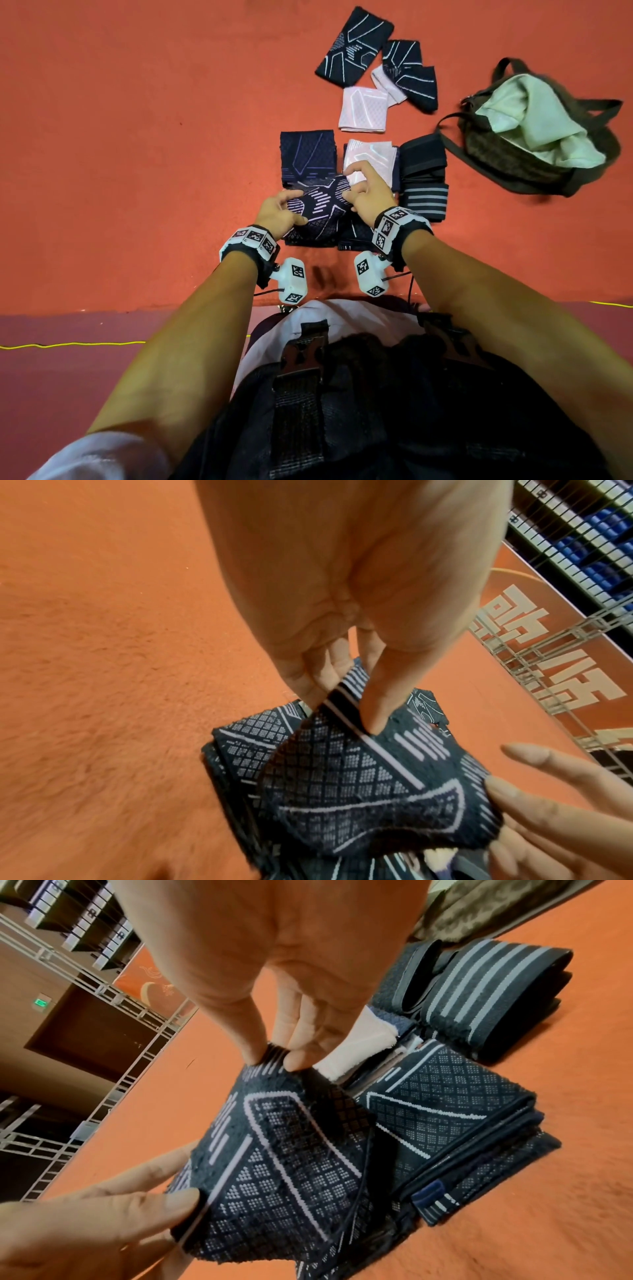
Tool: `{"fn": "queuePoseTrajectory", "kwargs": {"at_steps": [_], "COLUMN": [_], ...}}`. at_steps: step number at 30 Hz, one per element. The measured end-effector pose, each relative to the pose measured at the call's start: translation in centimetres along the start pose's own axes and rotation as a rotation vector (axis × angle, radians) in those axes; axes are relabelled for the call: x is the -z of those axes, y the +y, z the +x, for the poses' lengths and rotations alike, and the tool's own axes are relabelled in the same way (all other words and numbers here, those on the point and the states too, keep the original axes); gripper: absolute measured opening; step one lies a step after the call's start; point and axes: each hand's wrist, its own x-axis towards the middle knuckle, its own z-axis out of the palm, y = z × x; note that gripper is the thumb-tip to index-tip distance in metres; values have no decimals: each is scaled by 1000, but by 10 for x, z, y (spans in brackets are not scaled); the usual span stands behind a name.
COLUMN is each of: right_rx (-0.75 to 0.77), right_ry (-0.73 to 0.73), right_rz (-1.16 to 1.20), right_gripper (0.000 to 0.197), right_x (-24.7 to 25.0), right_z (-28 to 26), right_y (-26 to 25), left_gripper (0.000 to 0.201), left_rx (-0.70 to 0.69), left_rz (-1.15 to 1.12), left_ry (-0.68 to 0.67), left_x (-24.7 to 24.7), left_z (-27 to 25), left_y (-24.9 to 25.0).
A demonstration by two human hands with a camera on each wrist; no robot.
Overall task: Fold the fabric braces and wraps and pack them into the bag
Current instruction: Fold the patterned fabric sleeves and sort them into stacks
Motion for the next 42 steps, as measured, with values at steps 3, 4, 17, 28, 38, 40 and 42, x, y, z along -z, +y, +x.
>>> {"fn": "queuePoseTrajectory", "kwargs": {"at_steps": [3,4,17,28,38,40,42], "right_rx": [-20,-27,-13,-56,-138,-164,-184], "right_ry": [-34,-41,-47,-42,5,15,26], "right_rz": [-19,-13,-192,-71,-15,-32,-65], "right_gripper": [31,34,15,7,14,14,25], "right_x": [-7,-9,-4,-16,-18,-18,-18], "right_z": [5,6,6,15,25,26,29], "right_y": [5,8,11,24,9,4,4], "left_gripper": [59,56,13,27,40,30,21], "left_rx": [11,6,-35,-43,89,108,124], "left_rz": [30,38,144,1,-99,-99,-86], "left_ry": [8,24,27,15,-81,-84,-65], "left_x": [1,1,2,-9,-7,-6,-5], "left_z": [1,3,6,9,21,25,29], "left_y": [0,-1,-7,4,10,8,6]}}
